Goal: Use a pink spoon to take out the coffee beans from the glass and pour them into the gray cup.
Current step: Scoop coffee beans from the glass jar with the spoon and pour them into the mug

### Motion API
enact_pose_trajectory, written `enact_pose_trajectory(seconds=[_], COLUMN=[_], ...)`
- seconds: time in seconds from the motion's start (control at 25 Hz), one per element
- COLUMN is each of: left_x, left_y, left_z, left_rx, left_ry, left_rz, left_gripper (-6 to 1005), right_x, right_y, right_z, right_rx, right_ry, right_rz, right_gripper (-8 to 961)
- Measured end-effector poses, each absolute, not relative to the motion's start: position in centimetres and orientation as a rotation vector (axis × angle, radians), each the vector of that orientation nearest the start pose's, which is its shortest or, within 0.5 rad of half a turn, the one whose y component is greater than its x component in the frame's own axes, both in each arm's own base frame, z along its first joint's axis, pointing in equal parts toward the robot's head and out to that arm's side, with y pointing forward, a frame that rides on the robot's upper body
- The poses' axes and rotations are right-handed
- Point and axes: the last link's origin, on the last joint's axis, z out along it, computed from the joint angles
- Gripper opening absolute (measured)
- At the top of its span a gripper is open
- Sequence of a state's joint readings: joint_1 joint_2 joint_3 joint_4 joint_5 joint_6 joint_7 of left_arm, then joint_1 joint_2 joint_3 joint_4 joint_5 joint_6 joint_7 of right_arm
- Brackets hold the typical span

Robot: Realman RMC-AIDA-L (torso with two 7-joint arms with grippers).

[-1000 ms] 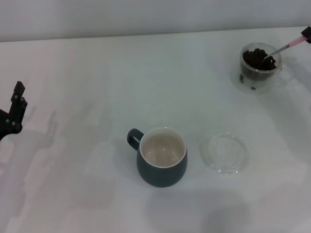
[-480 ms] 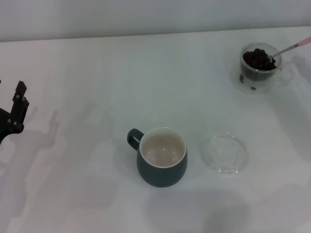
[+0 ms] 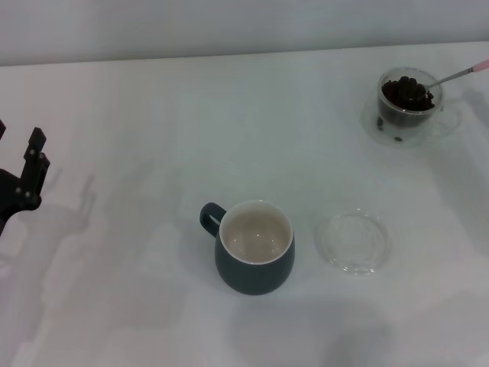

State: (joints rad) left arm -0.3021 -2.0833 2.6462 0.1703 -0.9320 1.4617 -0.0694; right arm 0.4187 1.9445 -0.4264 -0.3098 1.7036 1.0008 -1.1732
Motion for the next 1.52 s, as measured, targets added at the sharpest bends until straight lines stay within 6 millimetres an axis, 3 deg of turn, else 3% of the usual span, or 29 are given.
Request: enact_pose_trajectory(seconds=[0.64,1.52], left_x=[-31.4,-32.7], left_y=[26.5,26.1], left_z=[-3.3,-3.2], left_rx=[-1.749,-1.76], left_ry=[-0.309,-0.33], left_rz=[-0.801,-0.738], left_gripper=[506,507], right_x=[38.4,35.2], right_y=[33.9,32.3], right_z=[8.0,2.9], right_rx=[-1.257,-1.485], right_ry=[1.707,1.803], right_rz=[1.347,1.391], right_gripper=[146,146])
